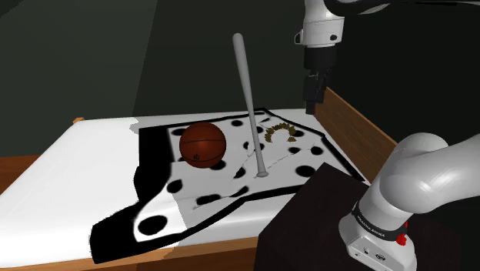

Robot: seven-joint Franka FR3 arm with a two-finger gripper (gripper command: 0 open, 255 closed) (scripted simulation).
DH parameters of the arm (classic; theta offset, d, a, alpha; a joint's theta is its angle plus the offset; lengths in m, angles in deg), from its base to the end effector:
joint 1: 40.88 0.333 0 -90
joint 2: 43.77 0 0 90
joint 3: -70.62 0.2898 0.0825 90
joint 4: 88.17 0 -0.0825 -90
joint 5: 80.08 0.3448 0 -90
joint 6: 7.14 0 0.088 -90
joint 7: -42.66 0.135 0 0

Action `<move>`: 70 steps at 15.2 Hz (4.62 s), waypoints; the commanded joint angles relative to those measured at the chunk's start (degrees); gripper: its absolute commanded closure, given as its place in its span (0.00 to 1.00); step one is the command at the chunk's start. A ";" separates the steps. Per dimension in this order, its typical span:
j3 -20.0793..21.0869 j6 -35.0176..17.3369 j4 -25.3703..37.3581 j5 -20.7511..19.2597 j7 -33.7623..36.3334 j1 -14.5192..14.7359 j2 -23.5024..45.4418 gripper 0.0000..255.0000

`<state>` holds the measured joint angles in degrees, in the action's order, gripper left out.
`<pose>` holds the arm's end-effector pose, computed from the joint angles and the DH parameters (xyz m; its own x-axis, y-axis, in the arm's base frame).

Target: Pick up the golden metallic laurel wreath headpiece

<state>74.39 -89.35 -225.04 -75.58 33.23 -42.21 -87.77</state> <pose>0.2677 0.0262 0.5144 0.9657 0.1892 -0.1780 0.1808 -0.9815 -0.0628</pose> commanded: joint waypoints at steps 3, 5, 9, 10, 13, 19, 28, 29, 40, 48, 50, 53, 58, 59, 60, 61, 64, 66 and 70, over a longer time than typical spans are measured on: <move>-0.69 -3.44 -1.16 -1.38 -1.33 -0.57 2.38 0.00; -1.39 -6.91 -2.04 -2.73 -2.56 -1.15 5.04 0.00; -2.76 -13.81 -2.86 -5.29 -4.72 -2.39 11.15 0.00; -3.09 -15.50 -2.88 -5.90 -5.20 -2.71 12.82 0.00; -4.08 -20.46 -2.44 -7.69 -6.51 -3.64 18.15 0.00; -5.91 -29.42 0.55 -10.92 -8.64 -5.46 29.83 0.00; -8.28 -39.33 10.09 -14.62 -11.08 -7.82 48.57 0.00; -8.51 -40.12 11.51 -14.92 -11.34 -8.06 50.68 0.00; -10.42 -44.50 31.93 -16.78 -14.43 -10.81 74.21 0.00; -10.77 -45.97 41.03 -16.96 -15.16 -11.92 84.34 0.00; -10.76 -46.88 41.23 -16.98 -14.95 -11.96 85.47 0.00; -10.78 -47.59 41.41 -16.97 -14.79 -11.97 86.37 0.00; -10.66 -47.08 42.79 -16.81 -14.81 -11.96 87.25 1.00; -10.60 -46.87 43.00 -16.78 -14.62 -11.77 87.31 1.00; -10.65 -47.45 42.52 -16.85 -14.61 -11.85 87.40 1.00; -10.63 -47.65 42.78 -16.83 -14.56 -11.87 87.88 1.00; -10.87 -47.15 41.29 -16.89 -14.94 -11.87 85.80 1.00; -10.88 -46.26 41.06 -16.87 -15.15 -11.83 84.66 1.00; -10.90 -44.37 40.82 -16.82 -15.59 -11.75 82.49 1.00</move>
<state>63.50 -134.22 -184.11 -92.41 17.78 -53.97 -4.66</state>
